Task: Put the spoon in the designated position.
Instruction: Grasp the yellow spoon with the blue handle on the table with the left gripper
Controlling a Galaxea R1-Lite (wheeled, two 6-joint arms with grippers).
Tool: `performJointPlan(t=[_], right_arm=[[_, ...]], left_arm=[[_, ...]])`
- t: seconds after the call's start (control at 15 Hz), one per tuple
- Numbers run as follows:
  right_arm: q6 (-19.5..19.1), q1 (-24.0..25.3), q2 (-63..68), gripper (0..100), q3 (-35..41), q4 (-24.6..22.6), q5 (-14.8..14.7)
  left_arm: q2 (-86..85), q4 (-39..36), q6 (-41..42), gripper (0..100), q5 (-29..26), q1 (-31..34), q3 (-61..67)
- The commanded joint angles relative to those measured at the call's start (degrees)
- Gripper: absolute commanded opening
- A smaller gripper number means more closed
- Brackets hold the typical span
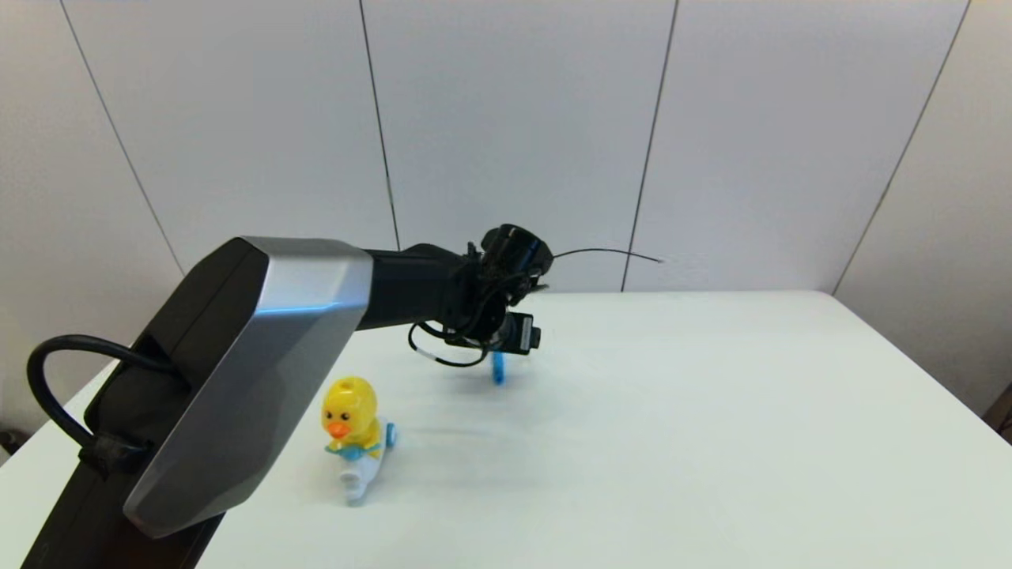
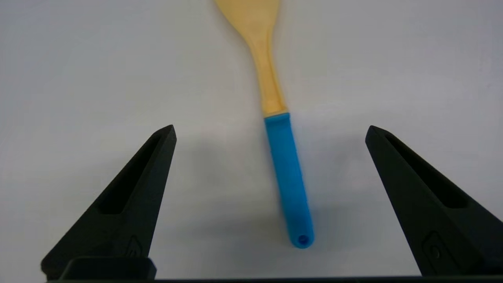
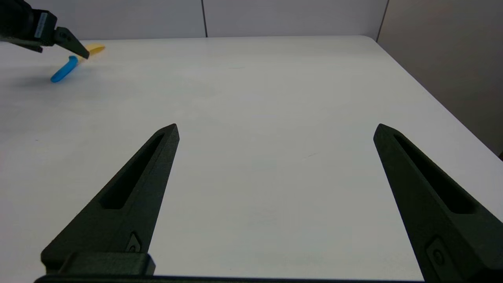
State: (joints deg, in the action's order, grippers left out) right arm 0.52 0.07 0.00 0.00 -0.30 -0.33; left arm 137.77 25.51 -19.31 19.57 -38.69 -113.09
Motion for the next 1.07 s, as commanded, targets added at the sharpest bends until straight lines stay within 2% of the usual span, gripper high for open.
performJointPlan(t=[0.07,0.33,1.07], right_arm=[[0.0,0.01,0.09,100,0.09,-0.05,-0.02],[0.0,0.01,0.09,100,0.09,-0.05,-0.02],[0.0,0.01,0.09,100,0.09,-0.05,-0.02]], left_arm=[[1.36,-3.1,-2.57,100,0.74,-1.39,-0.02],[2.51,-3.19,-2.66,100,4.43,-1.39,-0.02],[2.77,-3.1,-2.75,100,4.34,-1.12,0.06]])
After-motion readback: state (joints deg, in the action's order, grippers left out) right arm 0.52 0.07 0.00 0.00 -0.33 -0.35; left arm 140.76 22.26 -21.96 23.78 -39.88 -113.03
